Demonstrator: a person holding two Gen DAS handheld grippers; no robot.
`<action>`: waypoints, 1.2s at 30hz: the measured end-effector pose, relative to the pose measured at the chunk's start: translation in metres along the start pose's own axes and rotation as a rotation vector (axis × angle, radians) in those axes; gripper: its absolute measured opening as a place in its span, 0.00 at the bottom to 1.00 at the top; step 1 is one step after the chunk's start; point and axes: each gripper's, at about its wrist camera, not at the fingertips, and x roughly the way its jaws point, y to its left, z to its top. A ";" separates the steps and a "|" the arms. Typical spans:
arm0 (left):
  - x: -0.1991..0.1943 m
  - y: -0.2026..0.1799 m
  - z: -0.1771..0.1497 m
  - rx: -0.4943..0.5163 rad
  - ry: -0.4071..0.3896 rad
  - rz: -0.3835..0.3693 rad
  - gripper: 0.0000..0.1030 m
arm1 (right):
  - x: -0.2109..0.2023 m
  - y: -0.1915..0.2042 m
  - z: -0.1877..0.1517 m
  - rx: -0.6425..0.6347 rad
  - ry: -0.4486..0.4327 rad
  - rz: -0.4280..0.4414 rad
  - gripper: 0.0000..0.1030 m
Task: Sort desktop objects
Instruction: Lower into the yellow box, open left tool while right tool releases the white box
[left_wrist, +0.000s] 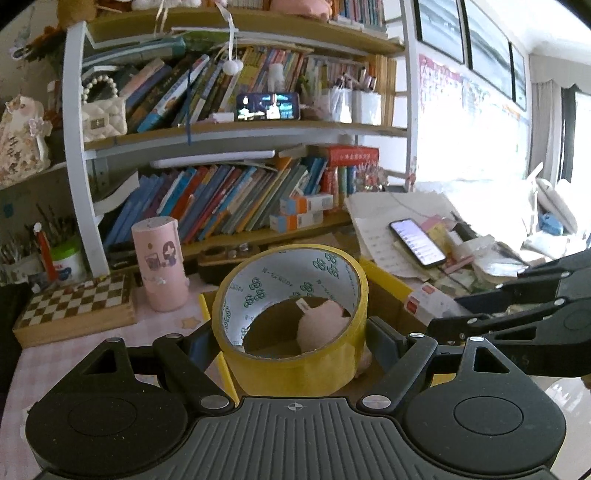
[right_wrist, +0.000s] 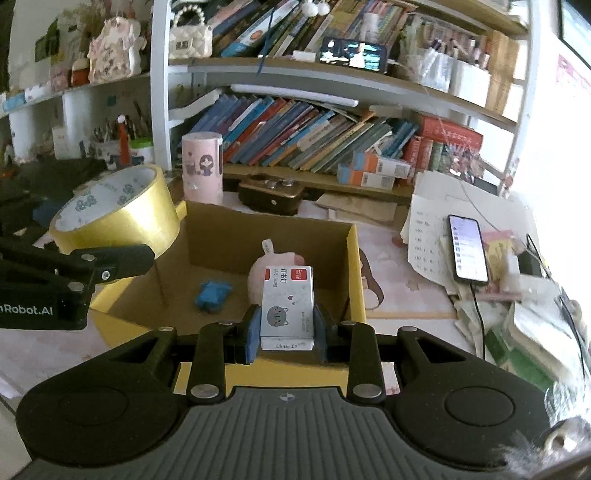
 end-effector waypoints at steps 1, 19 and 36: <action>0.006 0.000 0.001 0.005 0.008 0.003 0.82 | 0.006 -0.001 0.003 -0.013 0.007 0.003 0.27; 0.081 -0.021 -0.010 0.148 0.212 0.065 0.82 | 0.101 -0.005 0.009 -0.301 0.219 0.132 0.27; 0.101 -0.014 -0.015 0.028 0.347 -0.024 0.83 | 0.154 -0.006 0.016 -0.406 0.422 0.271 0.27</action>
